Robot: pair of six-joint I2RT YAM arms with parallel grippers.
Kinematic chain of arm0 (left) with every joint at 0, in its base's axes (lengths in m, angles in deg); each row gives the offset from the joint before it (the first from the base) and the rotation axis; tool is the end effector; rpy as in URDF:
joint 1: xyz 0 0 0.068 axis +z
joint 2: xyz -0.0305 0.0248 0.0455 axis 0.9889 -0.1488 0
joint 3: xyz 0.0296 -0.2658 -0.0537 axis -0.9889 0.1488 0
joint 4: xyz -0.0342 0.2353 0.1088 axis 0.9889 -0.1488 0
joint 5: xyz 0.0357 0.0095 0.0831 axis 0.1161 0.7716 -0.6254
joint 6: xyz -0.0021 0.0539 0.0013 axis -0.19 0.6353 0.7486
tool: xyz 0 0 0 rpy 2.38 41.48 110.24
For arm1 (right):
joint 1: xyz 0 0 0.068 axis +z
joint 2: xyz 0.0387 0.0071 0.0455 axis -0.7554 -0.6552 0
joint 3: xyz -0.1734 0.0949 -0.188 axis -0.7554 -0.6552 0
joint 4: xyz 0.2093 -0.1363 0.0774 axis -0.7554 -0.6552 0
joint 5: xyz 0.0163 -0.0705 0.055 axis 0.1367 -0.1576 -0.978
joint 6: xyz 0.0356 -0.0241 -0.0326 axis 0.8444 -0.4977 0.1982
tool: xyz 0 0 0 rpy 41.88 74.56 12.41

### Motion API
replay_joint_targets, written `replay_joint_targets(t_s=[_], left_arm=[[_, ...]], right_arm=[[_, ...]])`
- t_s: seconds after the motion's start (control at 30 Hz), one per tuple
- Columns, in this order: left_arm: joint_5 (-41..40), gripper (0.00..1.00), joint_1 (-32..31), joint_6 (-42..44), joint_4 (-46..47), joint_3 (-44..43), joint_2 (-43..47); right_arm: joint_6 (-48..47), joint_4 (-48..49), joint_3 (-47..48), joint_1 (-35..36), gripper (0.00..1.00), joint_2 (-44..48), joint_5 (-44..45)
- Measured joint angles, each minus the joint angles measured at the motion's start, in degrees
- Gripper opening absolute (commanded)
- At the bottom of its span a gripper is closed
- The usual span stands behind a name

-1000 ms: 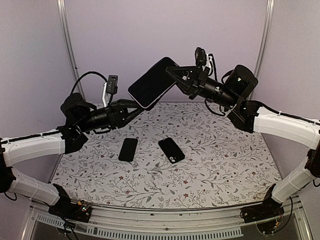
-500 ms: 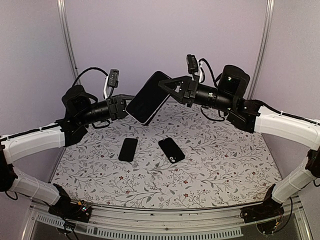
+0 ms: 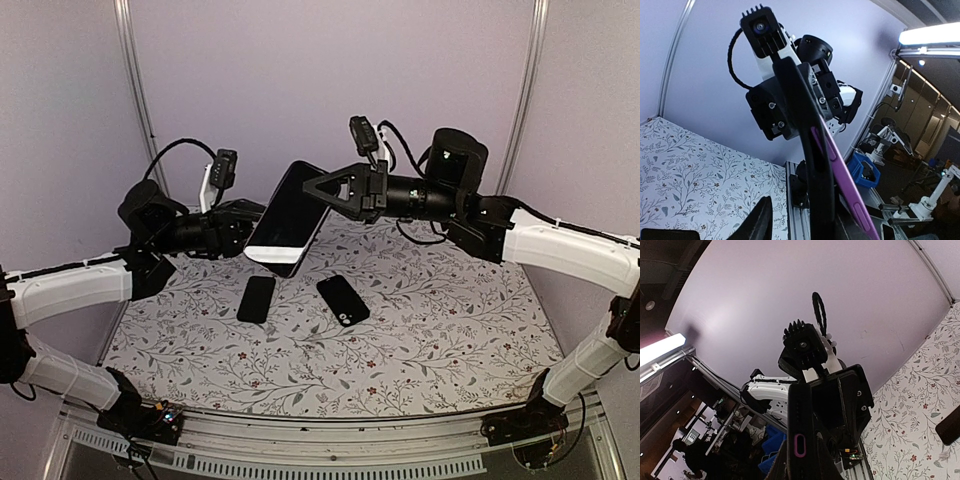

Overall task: Take the phone out of the phone case
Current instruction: Pass from the right arm to the left

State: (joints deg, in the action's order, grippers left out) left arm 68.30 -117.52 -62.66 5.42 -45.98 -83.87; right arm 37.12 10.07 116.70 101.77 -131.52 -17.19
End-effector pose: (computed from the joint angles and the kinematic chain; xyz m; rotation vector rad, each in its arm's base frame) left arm 0.2069 -0.1854 0.3418 0.8415 1.3482 -1.6404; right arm 0.1994 0.2959 0.4033 -0.6302 1.6792 1.8411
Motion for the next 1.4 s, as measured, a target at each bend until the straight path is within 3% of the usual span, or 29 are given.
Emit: replay_joint_targets(t_s=[0.2, 0.37, 0.43, 0.53, 0.57, 0.7, 0.93, 1.2, 1.4], left_arm=[[4.8, 0.00, 0.0, 1.2, -4.3, -1.6, -0.6], [4.7, 0.00, 0.2, -1.1, -4.9, -1.3, -1.6], [3.1, 0.00, 0.2, -2.3, -6.1, -1.0, -1.8], [1.2, 0.00, 0.2, -5.2, -6.8, -0.1, -2.1], [0.5, 0.00, 0.2, -6.3, -7.0, 0.3, -2.2], [-2.3, 0.00, 0.6, -11.0, -7.6, 1.9, -3.6], [-5.4, 0.00, 0.8, -16.5, -7.1, 5.0, -4.0], [-10.4, 0.00, 1.1, -21.9, -5.6, 6.4, -4.7], [-19.7, 0.00, 1.1, -23.2, -9.5, 6.3, -5.3]], right_arm=[[-2.6, -1.2, 0.6, -1.5, 0.00, -1.4, -4.4], [-3.7, -3.0, 0.6, -2.6, 0.00, -1.7, -5.0], [-3.6, -4.3, 0.6, -3.1, 0.11, -1.8, -4.0], [-3.3, -5.7, 0.6, -3.8, 0.42, -2.3, -3.1], [-3.0, -6.4, 0.5, -4.2, 0.48, -2.5, -3.1], [-2.6, -7.7, 0.9, -4.7, 0.60, -4.2, -3.1], [-3.2, -11.9, 1.7, -5.2, 0.98, -7.0, -1.1], [-10.6, -24.5, 4.2, -6.0, 0.99, -5.8, 11.0], [-15.7, -29.8, 3.9, -4.9, 0.99, -2.4, 15.9]])
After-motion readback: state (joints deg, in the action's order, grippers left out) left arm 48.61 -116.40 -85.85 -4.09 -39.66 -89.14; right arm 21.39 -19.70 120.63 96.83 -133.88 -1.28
